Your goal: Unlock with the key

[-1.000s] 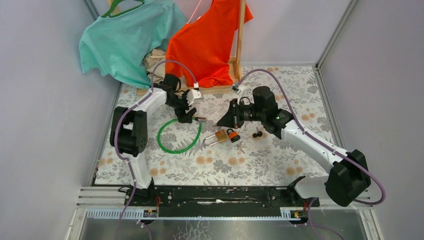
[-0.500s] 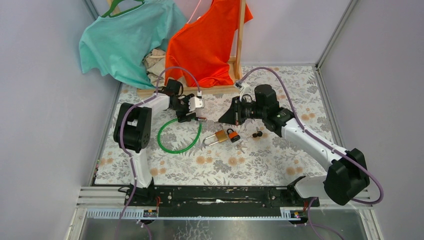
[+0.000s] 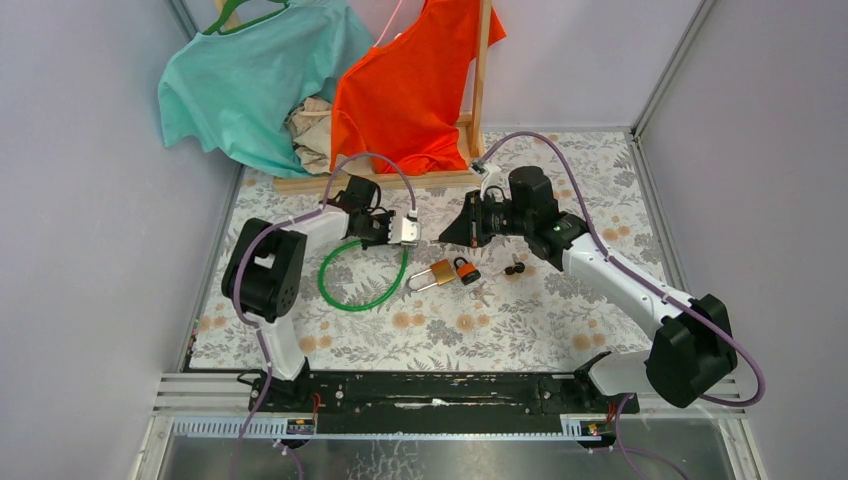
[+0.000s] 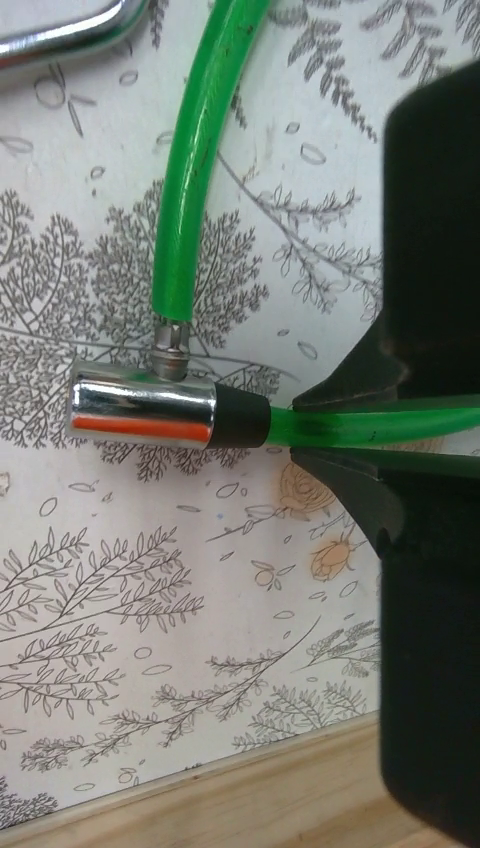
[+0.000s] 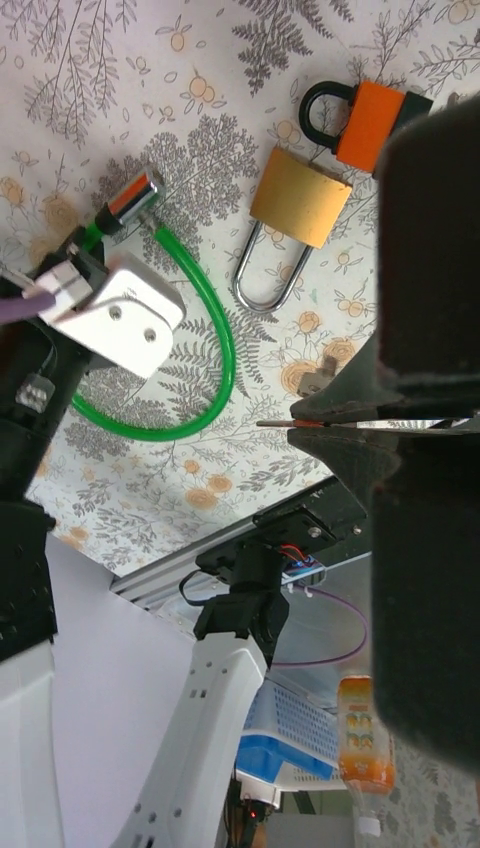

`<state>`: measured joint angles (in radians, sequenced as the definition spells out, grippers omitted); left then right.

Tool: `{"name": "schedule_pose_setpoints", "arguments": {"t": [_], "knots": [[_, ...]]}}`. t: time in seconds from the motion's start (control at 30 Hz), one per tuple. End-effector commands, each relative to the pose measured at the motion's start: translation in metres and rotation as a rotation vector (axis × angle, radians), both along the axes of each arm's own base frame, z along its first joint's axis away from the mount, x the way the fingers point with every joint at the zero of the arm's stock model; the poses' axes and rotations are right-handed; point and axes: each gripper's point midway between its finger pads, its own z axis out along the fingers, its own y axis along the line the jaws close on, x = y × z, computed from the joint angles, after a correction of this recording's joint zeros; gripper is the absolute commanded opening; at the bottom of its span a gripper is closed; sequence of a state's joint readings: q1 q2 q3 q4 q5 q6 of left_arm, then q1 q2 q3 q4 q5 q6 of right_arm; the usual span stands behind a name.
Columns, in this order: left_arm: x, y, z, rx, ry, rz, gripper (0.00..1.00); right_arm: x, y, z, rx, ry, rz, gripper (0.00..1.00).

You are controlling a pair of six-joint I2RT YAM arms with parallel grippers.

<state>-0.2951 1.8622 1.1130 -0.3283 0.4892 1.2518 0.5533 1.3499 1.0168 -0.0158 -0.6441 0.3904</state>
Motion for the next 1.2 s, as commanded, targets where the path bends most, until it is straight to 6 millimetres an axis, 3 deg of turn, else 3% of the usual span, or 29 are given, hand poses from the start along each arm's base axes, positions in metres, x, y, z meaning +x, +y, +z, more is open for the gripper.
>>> {"name": "schedule_pose_setpoints", "arguments": {"t": [0.0, 0.13, 0.3, 0.47, 0.57, 0.63, 0.73, 0.8, 0.97, 1.17], "knots": [[0.007, 0.005, 0.035, -0.001, -0.089, 0.057, 0.11, 0.013, -0.006, 0.028, 0.016, -0.102, -0.052, 0.00], [-0.008, 0.007, 0.087, -0.018, -0.144, 0.036, 0.04, 0.018, -0.005, 0.038, 0.029, -0.153, -0.058, 0.00], [-0.052, -0.001, 0.181, -0.082, -0.268, -0.109, 0.00, 0.023, -0.002, 0.057, 0.065, -0.214, -0.057, 0.00], [-0.092, -0.013, 0.249, -0.266, -0.502, -0.179, 0.00, 0.015, -0.004, 0.083, 0.136, -0.308, -0.051, 0.00], [-0.114, -0.018, 0.284, -0.358, -0.757, -0.264, 0.00, 0.006, -0.003, 0.098, 0.132, -0.380, -0.028, 0.00], [-0.131, -0.021, 0.299, -0.390, -0.897, -0.329, 0.00, -0.004, -0.001, 0.108, 0.138, -0.432, -0.011, 0.00], [-0.157, -0.023, 0.315, -0.432, -0.974, -0.394, 0.02, -0.020, 0.002, 0.121, 0.168, -0.505, 0.012, 0.00], [-0.164, -0.023, 0.323, -0.458, -1.012, -0.398, 0.02, -0.033, 0.006, 0.127, 0.187, -0.539, 0.032, 0.00], [-0.154, -0.016, 0.355, -0.639, -0.980, -0.199, 0.02, -0.045, 0.010, 0.131, 0.165, -0.585, 0.029, 0.00], [-0.143, -0.021, 0.361, -0.676, -0.882, -0.134, 0.00, -0.055, 0.009, 0.152, 0.203, -0.646, 0.013, 0.00]]}}
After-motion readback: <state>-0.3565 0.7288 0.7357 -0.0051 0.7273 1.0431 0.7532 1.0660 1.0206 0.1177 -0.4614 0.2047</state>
